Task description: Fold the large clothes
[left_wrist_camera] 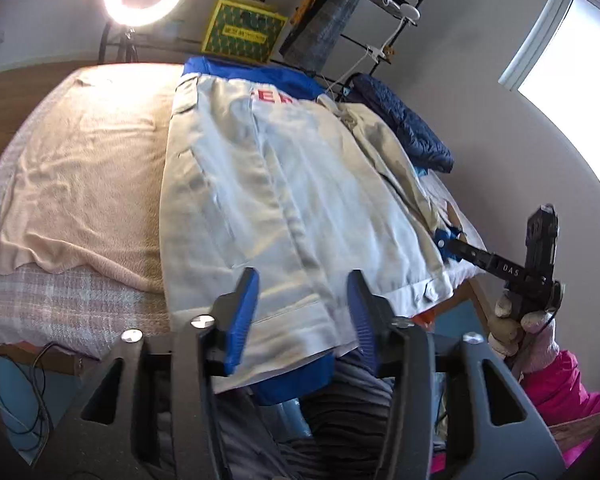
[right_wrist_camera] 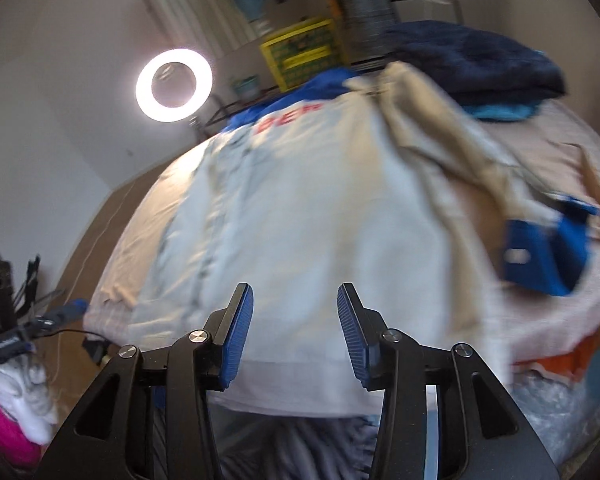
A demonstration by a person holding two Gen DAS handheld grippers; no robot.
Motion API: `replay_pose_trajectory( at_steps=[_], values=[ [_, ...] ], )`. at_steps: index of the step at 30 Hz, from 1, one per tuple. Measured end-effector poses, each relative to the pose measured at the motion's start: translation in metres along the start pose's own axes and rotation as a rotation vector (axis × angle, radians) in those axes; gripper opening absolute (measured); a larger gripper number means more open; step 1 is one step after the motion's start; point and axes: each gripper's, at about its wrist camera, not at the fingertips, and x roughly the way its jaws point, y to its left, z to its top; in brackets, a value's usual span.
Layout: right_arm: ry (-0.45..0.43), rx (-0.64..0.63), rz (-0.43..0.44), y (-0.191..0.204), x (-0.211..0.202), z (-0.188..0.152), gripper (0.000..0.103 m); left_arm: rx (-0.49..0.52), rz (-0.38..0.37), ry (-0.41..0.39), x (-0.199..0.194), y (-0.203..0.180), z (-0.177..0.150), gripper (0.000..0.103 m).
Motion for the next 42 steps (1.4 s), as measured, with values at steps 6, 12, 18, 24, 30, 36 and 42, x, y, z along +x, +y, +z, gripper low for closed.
replay_pose_trajectory(
  at_steps=[6,12,18,24,30,36,42],
  values=[
    [-0.04,0.106,-0.105,-0.089,-0.028,0.012,0.055,0.002,-0.01,-0.034,-0.013,-0.03,0.012,0.053],
    [-0.092,0.31,-0.185,-0.184,-0.037,0.031,0.055,0.018,0.011,-0.045,-0.015,-0.046,0.026,0.053],
    [-0.113,0.462,-0.174,-0.245,-0.021,0.048,0.055,0.031,0.035,-0.048,-0.019,-0.05,0.028,0.053],
    [-0.084,0.499,-0.127,-0.259,0.0,0.058,0.055,0.026,0.057,-0.043,-0.021,-0.047,0.027,0.053],
    [-0.004,0.489,-0.115,-0.256,0.022,0.053,0.053,0.03,0.067,-0.035,-0.018,-0.047,0.03,0.053],
    [0.0,0.364,-0.159,-0.23,0.018,0.06,0.002,0.035,0.07,-0.012,-0.006,-0.046,0.036,0.053],
    [-0.097,0.292,-0.124,-0.2,-0.018,0.075,0.001,0.036,0.058,0.005,0.015,-0.048,0.042,0.053]
  ],
)
